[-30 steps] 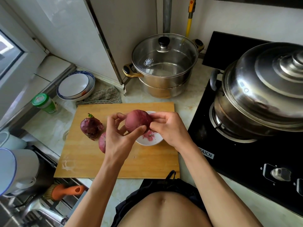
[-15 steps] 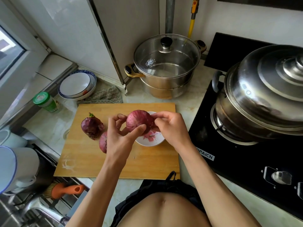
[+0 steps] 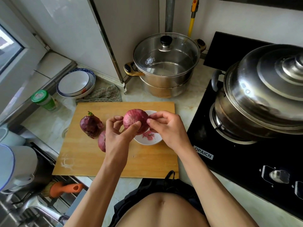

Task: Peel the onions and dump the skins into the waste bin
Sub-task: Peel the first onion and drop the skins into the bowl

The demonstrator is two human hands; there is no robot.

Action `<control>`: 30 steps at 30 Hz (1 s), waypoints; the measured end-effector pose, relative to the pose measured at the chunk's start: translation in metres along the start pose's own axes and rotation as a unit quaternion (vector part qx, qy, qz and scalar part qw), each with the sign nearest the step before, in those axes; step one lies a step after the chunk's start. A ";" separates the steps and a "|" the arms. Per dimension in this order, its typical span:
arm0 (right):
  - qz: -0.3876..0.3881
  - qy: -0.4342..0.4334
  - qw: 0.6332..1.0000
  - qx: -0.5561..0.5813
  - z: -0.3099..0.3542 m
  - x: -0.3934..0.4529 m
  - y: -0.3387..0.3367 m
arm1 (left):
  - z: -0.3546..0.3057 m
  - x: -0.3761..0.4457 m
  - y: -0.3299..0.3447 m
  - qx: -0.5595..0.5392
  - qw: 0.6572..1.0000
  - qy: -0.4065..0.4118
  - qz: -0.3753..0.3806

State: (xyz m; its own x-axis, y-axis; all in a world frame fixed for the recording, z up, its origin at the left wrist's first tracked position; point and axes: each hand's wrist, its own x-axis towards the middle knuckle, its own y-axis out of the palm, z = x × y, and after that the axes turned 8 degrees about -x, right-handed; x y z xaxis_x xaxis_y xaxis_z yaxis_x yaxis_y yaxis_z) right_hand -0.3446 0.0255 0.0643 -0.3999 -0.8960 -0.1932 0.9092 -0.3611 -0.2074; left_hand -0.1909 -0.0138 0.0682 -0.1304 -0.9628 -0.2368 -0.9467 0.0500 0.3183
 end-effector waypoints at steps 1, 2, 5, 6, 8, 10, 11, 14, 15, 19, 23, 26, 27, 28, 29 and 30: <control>0.000 0.000 1.000 0.006 0.001 -0.001 0.000 | 0.000 0.000 0.000 0.006 1.000 0.007 -0.001; -0.003 -0.001 1.000 0.010 0.002 -0.001 0.000 | -0.001 0.001 -0.001 0.011 1.000 0.014 -0.001; -0.017 -0.013 1.000 0.004 0.003 -0.001 0.000 | -0.001 0.002 0.000 0.021 0.999 0.025 0.001; -0.025 -0.022 0.999 -0.010 0.004 -0.002 0.000 | 0.000 0.002 0.000 0.026 0.999 0.028 0.001; -0.044 -0.046 0.996 -0.057 0.004 -0.003 0.001 | 0.001 0.002 0.001 0.044 0.998 0.038 -0.004; -0.056 -0.067 0.991 -0.103 0.004 -0.005 0.002 | 0.003 0.000 0.000 0.060 0.997 0.043 -0.003; -0.058 -0.077 0.988 -0.123 0.004 -0.006 0.003 | 0.004 0.000 0.000 0.064 0.997 0.041 -0.003; -0.059 -0.092 0.981 -0.160 0.002 -0.005 0.004 | 0.005 -0.001 -0.002 0.064 0.998 0.029 0.002; -0.062 -0.086 0.982 -0.155 0.001 -0.005 0.003 | 0.006 -0.002 -0.003 0.052 0.998 0.022 0.005; -0.076 -0.046 0.991 -0.097 0.001 0.000 -0.001 | 0.002 0.001 -0.004 -0.028 0.999 -0.029 0.020; -0.056 -0.012 0.998 -0.035 0.003 0.004 -0.002 | 0.000 0.010 -0.005 -0.127 0.987 -0.092 0.035; -0.057 0.017 0.998 0.000 0.001 0.006 -0.003 | -0.002 0.015 -0.013 -0.176 0.976 -0.115 0.051; -0.063 0.021 0.998 -0.003 0.000 0.006 -0.004 | -0.002 0.016 -0.016 -0.184 0.974 -0.119 0.053; -0.070 0.020 0.997 -0.018 -0.002 0.008 -0.006 | -0.002 0.017 -0.018 -0.187 0.973 -0.122 0.051; -0.073 0.015 0.996 -0.047 -0.004 0.009 -0.007 | -0.002 0.017 -0.020 -0.187 0.973 -0.125 0.047; -0.072 0.005 0.993 -0.093 -0.007 0.011 -0.008 | -0.002 0.018 -0.022 -0.185 0.974 -0.126 0.043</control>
State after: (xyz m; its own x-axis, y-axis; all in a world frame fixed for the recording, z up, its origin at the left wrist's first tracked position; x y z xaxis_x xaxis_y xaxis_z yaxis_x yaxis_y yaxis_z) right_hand -0.3572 0.0202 0.0575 -0.5258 -0.8356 -0.1589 0.8062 -0.4301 -0.4062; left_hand -0.1721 -0.0324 0.0586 -0.3161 -0.8613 -0.3977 -0.7647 -0.0167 0.6442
